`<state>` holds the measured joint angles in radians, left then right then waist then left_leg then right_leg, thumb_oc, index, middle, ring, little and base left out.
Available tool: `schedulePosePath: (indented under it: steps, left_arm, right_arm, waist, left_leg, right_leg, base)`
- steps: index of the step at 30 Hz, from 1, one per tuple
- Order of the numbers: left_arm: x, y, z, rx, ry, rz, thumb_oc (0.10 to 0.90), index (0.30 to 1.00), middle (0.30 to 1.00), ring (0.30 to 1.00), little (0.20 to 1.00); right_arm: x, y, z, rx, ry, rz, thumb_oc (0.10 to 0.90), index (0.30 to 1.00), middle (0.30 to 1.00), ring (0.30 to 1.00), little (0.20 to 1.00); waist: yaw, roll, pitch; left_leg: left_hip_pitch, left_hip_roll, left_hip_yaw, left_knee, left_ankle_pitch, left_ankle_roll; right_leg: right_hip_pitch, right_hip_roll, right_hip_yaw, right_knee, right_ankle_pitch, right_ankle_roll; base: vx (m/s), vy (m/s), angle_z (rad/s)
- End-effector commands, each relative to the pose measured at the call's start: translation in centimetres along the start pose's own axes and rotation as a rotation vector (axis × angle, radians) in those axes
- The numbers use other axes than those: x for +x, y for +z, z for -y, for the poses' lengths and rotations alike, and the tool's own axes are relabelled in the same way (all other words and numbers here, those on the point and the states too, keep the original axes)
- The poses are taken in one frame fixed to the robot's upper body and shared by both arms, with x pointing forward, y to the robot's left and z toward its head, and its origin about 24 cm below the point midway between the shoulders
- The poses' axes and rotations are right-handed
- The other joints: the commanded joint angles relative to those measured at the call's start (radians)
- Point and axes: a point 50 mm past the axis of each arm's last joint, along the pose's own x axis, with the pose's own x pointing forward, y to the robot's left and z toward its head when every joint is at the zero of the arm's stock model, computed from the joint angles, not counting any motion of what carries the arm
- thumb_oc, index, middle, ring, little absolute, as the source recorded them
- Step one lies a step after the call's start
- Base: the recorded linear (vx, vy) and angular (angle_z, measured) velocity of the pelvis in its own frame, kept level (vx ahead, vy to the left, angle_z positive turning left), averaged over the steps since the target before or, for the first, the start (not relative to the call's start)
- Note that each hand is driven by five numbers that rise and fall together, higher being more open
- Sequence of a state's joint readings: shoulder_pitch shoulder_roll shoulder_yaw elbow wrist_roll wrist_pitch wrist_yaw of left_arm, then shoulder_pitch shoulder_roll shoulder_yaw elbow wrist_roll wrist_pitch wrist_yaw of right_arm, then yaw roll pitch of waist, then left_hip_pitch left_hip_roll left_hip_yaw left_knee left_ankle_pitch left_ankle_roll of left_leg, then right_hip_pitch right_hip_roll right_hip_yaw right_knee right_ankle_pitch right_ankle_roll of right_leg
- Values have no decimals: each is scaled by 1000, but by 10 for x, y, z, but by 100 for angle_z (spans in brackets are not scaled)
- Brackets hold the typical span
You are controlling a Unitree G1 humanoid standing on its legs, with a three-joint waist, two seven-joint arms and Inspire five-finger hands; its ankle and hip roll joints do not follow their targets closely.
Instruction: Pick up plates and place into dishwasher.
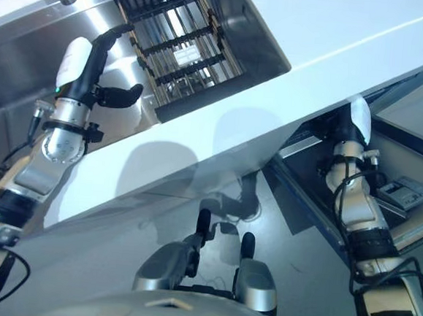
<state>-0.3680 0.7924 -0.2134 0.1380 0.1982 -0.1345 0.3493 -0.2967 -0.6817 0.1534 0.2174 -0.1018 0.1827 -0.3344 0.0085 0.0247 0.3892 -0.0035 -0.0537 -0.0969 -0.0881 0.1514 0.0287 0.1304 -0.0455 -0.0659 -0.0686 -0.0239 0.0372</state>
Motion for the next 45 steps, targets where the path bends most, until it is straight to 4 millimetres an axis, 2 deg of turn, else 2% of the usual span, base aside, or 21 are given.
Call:
schedulePosePath:
  steps: [1,4,5,6,10,12,15,17,21,25,30,32,35,40,45]
  left_arm:
    - [-37,-3,26,-111,-9,-31,800,900,900,900,900]
    - [-42,-8,21,-93,-13,-39,800,900,900,900,900]
    - [-42,-9,20,-90,-12,-40,800,900,900,900,900]
    - [-44,-11,16,-80,-4,-49,800,900,900,900,900]
    - [-48,-18,8,-73,14,-75,800,900,900,900,900]
    - [-51,-23,4,-63,22,-91,800,900,900,900,900]
    - [-52,-27,2,-55,28,-101,800,900,900,900,900]
    - [-51,-28,3,-52,31,-102,800,900,900,900,900]
    - [-44,-28,2,-52,38,-101,800,900,900,900,900]
    - [-38,-26,1,-53,41,-96,800,900,900,900,900]
    - [-29,-22,3,-50,58,-84,800,900,900,900,900]
    - [-24,-20,3,-47,63,-73,800,900,900,900,900]
    - [-18,-15,4,-45,79,-52,800,900,900,900,900]
    - [-10,-6,4,-46,119,0,800,900,900,900,900]
    - [-7,-4,2,-52,155,8,800,900,900,900,900]
  right_arm:
    - [-4,-20,27,52,-122,-63,100,300,300,300,200]
    - [-18,-50,38,84,-213,-169,100,300,300,300,200]
    - [-20,-55,41,88,-237,-185,100,300,300,300,200]
    - [-27,-67,50,86,-302,-229,100,300,300,300,200]
    - [-43,-95,66,173,-436,-358,100,300,300,300,200]
    - [-59,-116,80,220,-577,-441,100,300,300,300,200]
    - [-76,-137,95,275,-755,-536,100,300,300,300,200]
    - [-87,-149,98,282,-852,-599,100,300,300,300,200]
    - [-105,-167,90,323,-949,-726,100,300,300,300,200]
    - [-121,-183,67,465,-944,-847,100,300,300,300,200]
    - [-123,-192,49,620,-916,-915,100,300,300,300,200]
    - [-121,-193,41,702,-912,-923,100,300,300,300,200]
    - [-116,-192,35,860,-937,-918,100,300,300,300,200]
    - [-107,-191,30,1117,-1016,-903,100,300,300,300,200]
    - [-110,-197,28,1296,-1062,-891,100,300,300,300,200]
  waist:
    - [7,-39,-119]
    - [-3,-42,-118]
    - [-5,-43,-116]
    - [-14,-45,-114]
    - [-30,-46,-111]
    - [-42,-49,-111]
    - [-52,-51,-110]
    - [-55,-49,-110]
    - [-62,-40,-103]
    - [-65,-26,-95]
    - [-61,-8,-81]
    - [-59,4,-73]
    - [-55,17,-55]
    - [-38,31,-12]
    - [-38,54,4]
  left_leg:
    - [16,-34,16,70,-131,31]
    - [30,-27,28,60,-140,33]
    - [25,-27,32,62,-132,33]
    - [27,-24,40,60,-131,33]
    - [36,-19,55,53,-132,33]
    - [40,-16,69,49,-133,33]
    - [40,-15,79,45,-132,32]
    - [36,-16,83,44,-132,34]
    - [24,-18,89,43,-130,35]
    - [8,-22,91,46,-126,36]
    - [-19,-23,88,66,-125,34]
    - [-29,-20,86,83,-135,33]
    - [-72,-16,83,152,-148,25]
    - [-187,-7,86,349,-201,5]
    - [-242,-4,80,449,-236,-1]
  right_leg:
    - [-153,19,41,149,48,25]
    - [-150,23,46,155,41,30]
    - [-155,23,46,155,51,30]
    - [-158,25,51,155,55,32]
    - [-160,30,61,155,62,38]
    - [-160,33,66,151,69,43]
    - [-163,36,76,148,75,46]
    - [-167,37,80,149,76,47]
    - [-182,37,86,154,76,48]
    - [-195,32,84,162,72,45]
    - [-209,21,69,180,58,37]
    - [-209,13,58,197,34,32]
    - [-226,0,40,242,5,19]
    - [-288,-34,-7,395,-71,-14]
    - [-343,-50,-14,526,-138,-46]
  base:
    - [19,-3,-5]
    - [-10,-13,-6]
    - [-69,-14,-14]
    - [-71,-6,-16]
    - [-34,-1,-11]
    - [-37,-9,-19]
    - [-34,-6,-19]
    - [-49,-11,-6]
    - [-62,-18,-8]
    - [-66,-45,-1]
    - [-72,-72,1]
    - [-46,-79,3]
    - [-109,-74,4]
    - [-116,-60,7]
    - [2,9,2]
